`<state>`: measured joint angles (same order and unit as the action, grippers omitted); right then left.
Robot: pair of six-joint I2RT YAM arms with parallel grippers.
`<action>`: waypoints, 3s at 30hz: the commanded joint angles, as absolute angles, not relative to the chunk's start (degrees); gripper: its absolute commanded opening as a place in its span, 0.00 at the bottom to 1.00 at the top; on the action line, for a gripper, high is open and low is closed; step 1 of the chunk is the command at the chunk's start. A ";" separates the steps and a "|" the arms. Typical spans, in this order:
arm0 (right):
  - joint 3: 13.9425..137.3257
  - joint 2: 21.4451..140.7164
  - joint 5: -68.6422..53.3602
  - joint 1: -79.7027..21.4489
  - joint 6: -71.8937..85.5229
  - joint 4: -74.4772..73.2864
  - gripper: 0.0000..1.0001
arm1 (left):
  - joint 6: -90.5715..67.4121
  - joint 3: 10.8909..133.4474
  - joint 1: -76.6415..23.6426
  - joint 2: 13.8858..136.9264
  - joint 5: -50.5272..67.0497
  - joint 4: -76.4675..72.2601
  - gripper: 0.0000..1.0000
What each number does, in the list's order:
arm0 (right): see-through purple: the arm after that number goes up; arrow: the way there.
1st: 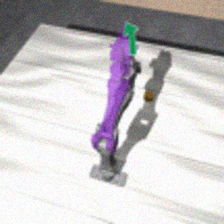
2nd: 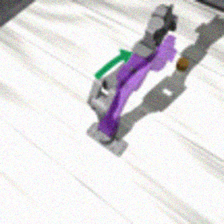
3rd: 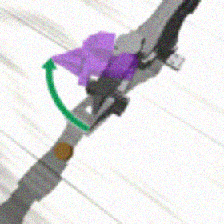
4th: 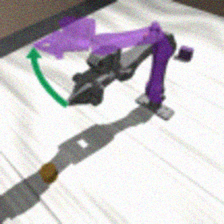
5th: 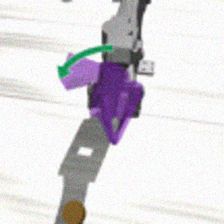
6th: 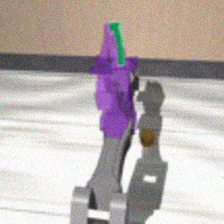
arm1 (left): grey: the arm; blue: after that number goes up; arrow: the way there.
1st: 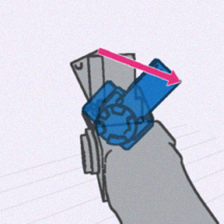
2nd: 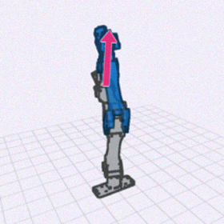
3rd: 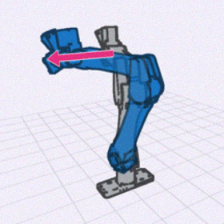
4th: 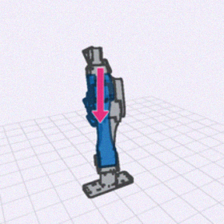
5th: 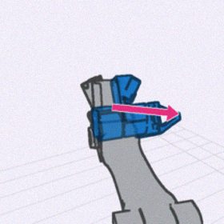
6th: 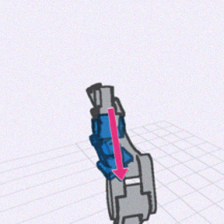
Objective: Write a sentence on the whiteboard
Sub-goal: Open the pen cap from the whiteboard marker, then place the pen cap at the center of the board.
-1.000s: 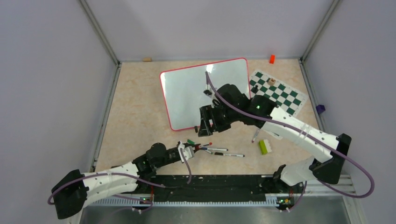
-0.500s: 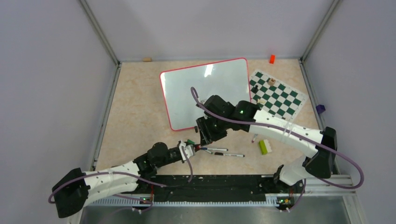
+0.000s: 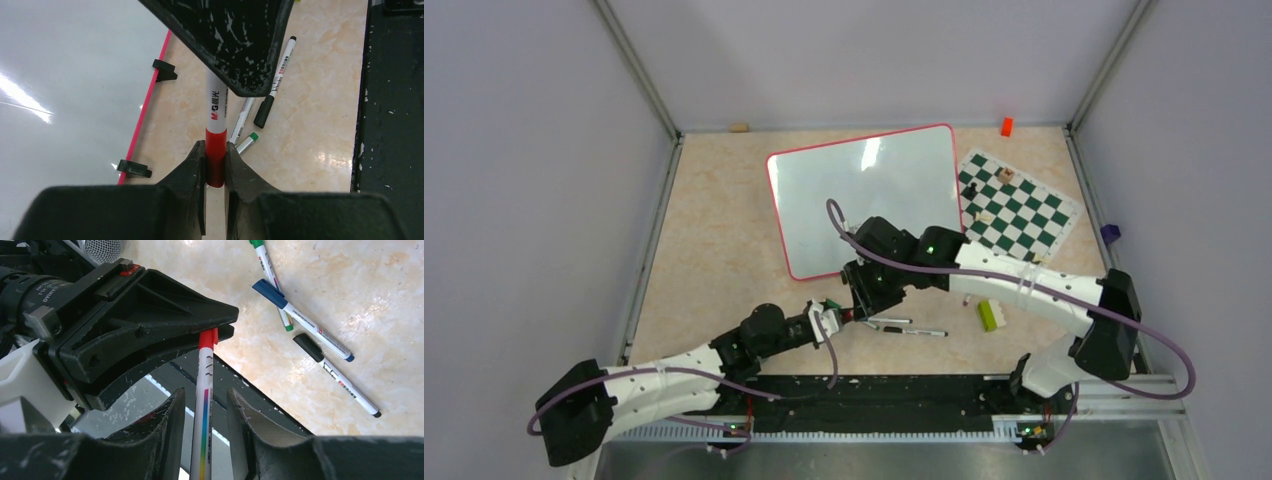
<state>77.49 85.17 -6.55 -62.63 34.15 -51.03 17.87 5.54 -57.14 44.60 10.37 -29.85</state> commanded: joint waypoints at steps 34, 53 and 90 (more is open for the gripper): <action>83.36 82.17 -7.61 -60.47 30.55 -55.90 0.00 | 17.56 6.86 -57.11 41.96 8.55 -30.78 0.00; 85.83 72.14 -9.85 -46.80 22.56 -64.94 0.00 | 17.82 9.12 -57.12 47.54 8.38 -29.82 0.00; 58.91 51.70 2.87 -45.45 26.33 -39.01 0.00 | -53.86 19.08 -33.25 28.79 -30.84 25.99 0.00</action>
